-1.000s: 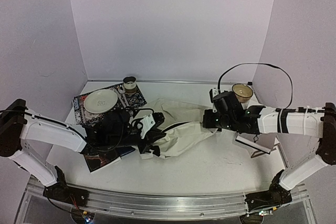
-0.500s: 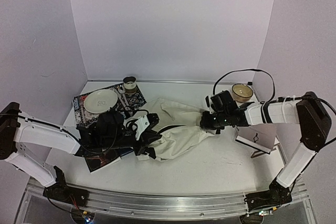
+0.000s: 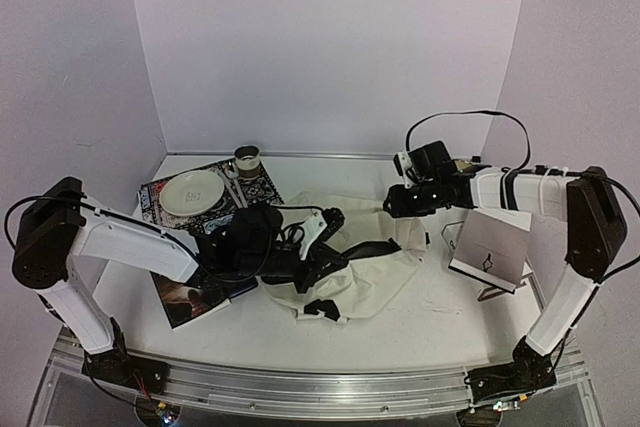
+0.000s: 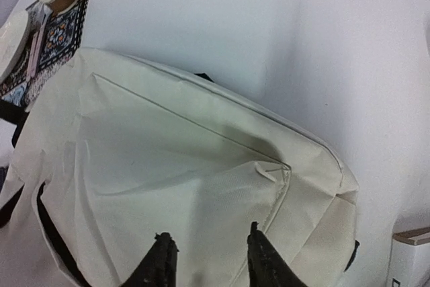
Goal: Pack the student bag
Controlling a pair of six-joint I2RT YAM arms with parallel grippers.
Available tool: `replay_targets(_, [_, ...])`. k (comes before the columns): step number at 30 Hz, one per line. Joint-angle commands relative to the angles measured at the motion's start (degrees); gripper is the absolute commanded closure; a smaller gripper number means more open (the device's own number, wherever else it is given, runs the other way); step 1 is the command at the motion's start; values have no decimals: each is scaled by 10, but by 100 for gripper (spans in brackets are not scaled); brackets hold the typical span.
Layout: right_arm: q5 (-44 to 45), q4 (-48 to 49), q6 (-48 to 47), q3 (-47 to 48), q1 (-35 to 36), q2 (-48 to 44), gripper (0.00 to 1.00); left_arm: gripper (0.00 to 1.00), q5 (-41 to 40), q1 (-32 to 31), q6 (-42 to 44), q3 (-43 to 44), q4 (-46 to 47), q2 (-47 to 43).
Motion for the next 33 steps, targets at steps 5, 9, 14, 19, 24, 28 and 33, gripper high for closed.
replay_targets(5, [-37,-70,-3,-81,8,-156,41,81,-57,9,9,99,-62,44])
replay_targets(9, [-37,-73,0,-119,37,-208,30,82,-68,17,37,131,-108,72])
replay_targets(14, [-33,-73,-1,-141,79,-229,15,98,-98,40,86,201,-179,107])
replay_targets(19, [8,-75,4,-150,137,-230,8,100,-81,77,90,257,-202,129])
replay_targets(24, [66,-95,33,-168,160,-210,2,100,-75,97,74,321,-233,145])
replay_targets(28, [116,-131,76,-182,166,-175,2,100,-93,104,54,381,-283,146])
replay_targets(33, [189,-181,102,-192,165,-157,2,100,-126,104,48,434,-337,113])
